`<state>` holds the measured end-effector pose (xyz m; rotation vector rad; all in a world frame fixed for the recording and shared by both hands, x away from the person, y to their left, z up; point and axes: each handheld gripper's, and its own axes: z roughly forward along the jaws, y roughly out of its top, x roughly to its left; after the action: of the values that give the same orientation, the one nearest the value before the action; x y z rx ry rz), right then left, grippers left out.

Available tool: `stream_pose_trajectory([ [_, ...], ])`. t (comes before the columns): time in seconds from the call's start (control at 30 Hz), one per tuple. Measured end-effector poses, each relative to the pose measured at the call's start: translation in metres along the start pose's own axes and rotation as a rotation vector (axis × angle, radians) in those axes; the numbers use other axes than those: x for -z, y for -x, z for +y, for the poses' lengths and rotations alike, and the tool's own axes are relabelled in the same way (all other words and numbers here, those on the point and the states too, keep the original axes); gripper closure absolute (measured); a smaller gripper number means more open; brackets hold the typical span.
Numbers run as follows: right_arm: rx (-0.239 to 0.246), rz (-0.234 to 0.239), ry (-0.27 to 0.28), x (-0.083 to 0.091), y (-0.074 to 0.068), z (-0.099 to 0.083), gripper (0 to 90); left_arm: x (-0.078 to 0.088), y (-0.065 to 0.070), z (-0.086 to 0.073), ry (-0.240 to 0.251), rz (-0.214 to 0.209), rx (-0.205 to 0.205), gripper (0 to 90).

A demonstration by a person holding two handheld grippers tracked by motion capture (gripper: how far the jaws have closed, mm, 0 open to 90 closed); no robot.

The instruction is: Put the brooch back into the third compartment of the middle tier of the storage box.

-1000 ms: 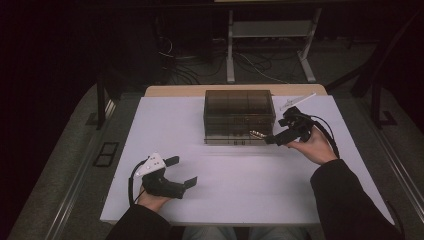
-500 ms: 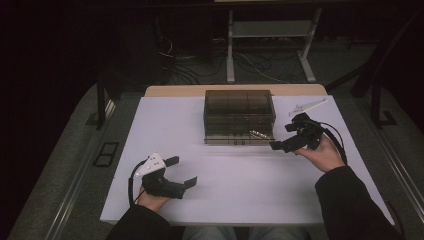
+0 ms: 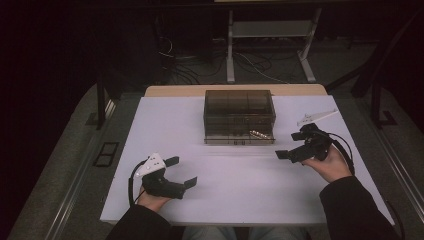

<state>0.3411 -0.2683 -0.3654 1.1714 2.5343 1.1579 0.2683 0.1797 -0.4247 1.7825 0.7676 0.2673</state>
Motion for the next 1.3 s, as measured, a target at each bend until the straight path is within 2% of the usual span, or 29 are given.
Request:
stream_pose_trajectory([
  [0.53, -0.060, 0.023, 0.067, 0.010, -0.003, -0.033, 0.3, 0.000, 0.000, 0.000, -0.004, 0.002, 0.000, 0.0],
  [0.93, -0.050, 0.053, 0.116, 0.012, -0.013, -0.055, 0.3, 0.000, 0.000, -0.001, -0.007, 0.001, 0.000, 0.0],
  [1.3, -0.060, 0.042, 0.150, 0.009, -0.020, -0.081, 0.3, -0.002, 0.000, -0.001, -0.016, -0.002, 0.004, 0.0],
])
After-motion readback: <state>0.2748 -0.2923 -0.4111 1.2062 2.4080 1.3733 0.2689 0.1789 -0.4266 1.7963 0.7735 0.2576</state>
